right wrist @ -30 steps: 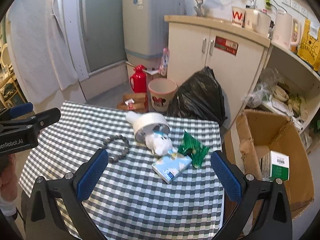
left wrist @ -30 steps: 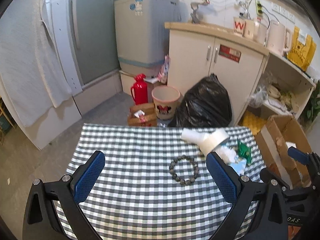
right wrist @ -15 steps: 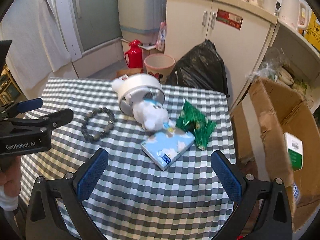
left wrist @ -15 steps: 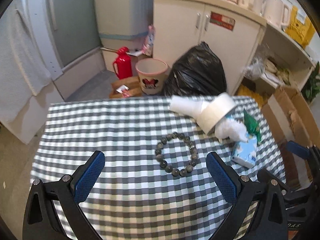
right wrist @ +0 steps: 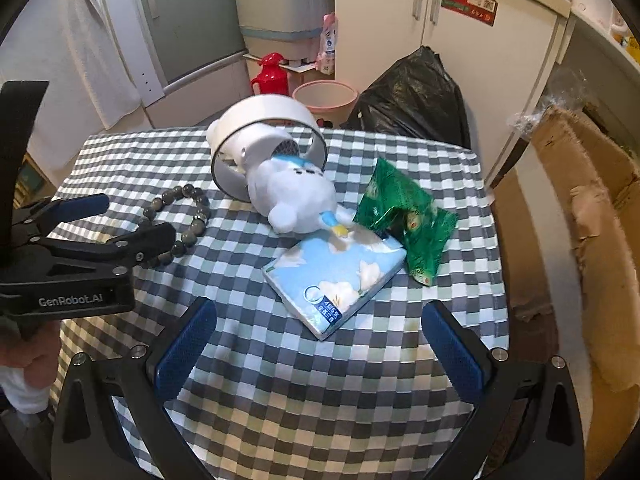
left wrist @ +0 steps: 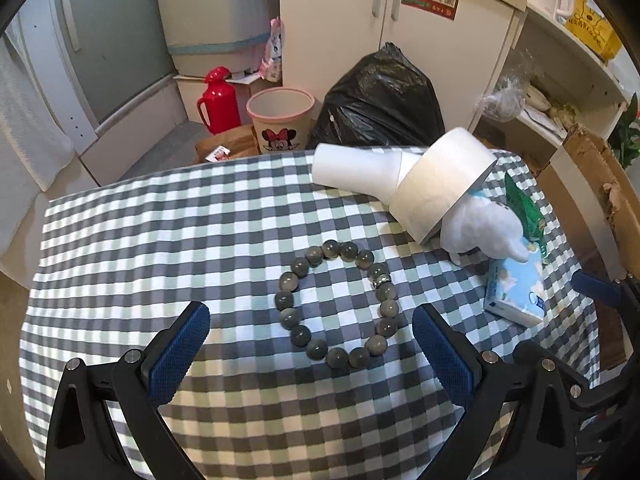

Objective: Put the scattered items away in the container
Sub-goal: 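Lower the left tool onto the bead bracelet and close on it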

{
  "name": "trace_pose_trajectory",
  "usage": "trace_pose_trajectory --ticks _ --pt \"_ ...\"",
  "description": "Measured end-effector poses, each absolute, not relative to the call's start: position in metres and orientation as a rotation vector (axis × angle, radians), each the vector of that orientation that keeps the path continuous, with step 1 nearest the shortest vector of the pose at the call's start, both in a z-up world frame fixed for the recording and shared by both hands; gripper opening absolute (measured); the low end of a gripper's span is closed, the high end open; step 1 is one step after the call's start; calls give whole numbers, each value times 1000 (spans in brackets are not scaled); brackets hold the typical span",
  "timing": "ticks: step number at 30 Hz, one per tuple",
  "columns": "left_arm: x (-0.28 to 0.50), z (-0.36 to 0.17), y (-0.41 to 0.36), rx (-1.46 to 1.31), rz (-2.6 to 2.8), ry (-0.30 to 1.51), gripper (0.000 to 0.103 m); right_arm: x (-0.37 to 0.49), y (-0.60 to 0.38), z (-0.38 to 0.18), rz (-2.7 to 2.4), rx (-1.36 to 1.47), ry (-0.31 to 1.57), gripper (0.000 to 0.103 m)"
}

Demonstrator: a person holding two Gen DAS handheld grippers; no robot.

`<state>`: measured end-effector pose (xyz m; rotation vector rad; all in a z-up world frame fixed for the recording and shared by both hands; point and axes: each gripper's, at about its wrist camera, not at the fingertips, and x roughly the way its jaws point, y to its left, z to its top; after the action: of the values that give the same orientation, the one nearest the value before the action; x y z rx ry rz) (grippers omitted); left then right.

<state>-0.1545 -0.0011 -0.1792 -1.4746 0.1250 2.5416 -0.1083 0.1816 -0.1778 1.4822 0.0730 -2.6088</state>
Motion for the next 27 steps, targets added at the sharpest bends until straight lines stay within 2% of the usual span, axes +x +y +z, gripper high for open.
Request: trace_pose_trajectory --ticks 10,23,26,27 --pt "-170 -202 8 -1518 2515 134 103 -119 189 -202 -2562 1523 42 103" --pt "-178 -208 7 -1436 2574 125 103 -138 182 -209 -2629 1461 7 103" --pt "-176 -208 5 -1410 2593 117 98 -140 180 -211 -2644 1448 8 103" --pt "-176 -207 4 -1404 2601 112 92 -140 178 -211 -2643 1445 17 103"
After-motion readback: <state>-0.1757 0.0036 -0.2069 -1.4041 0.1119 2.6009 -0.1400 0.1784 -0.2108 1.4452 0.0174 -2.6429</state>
